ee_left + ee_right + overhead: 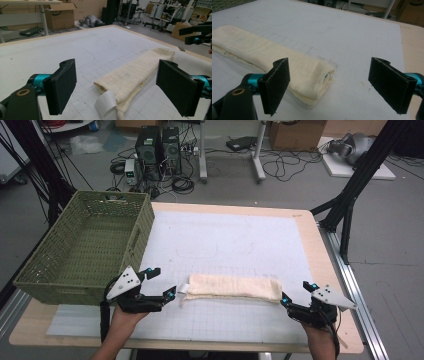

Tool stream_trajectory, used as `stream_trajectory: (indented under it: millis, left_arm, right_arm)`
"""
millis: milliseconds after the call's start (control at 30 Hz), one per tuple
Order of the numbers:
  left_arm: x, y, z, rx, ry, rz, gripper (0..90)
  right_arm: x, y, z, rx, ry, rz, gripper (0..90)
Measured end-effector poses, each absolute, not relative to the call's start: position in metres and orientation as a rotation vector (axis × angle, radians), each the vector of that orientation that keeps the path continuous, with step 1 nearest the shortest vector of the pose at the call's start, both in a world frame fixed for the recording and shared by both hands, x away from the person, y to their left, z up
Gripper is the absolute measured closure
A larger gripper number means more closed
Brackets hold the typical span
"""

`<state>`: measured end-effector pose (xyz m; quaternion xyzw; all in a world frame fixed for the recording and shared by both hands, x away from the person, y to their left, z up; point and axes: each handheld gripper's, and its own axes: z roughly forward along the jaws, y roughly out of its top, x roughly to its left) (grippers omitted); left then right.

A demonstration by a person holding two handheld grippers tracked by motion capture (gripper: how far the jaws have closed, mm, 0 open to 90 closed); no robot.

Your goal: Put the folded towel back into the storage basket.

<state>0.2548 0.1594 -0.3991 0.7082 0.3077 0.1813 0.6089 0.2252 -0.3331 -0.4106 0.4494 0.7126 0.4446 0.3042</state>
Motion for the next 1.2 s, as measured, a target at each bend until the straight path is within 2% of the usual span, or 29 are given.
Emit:
stream_trajectory:
  millis: [633, 733, 1200]
  left_arm:
    - [0.276, 0.138, -0.374, 1.682, 0.687, 0.353, 16.7]
    - [0.284, 0.133, -0.374, 1.695, 0.683, 0.301, 19.9]
    - [0.308, 0.115, -0.385, 1.757, 0.727, 0.229, 21.5]
  right_arm:
    - [0.226, -0.332, -0.411, 1.200, 1.875, 1.190, 16.5]
    - [0.225, -0.333, -0.411, 1.201, 1.877, 1.189, 16.5]
    - [0.225, -0.334, -0.411, 1.208, 1.873, 1.186, 16.7]
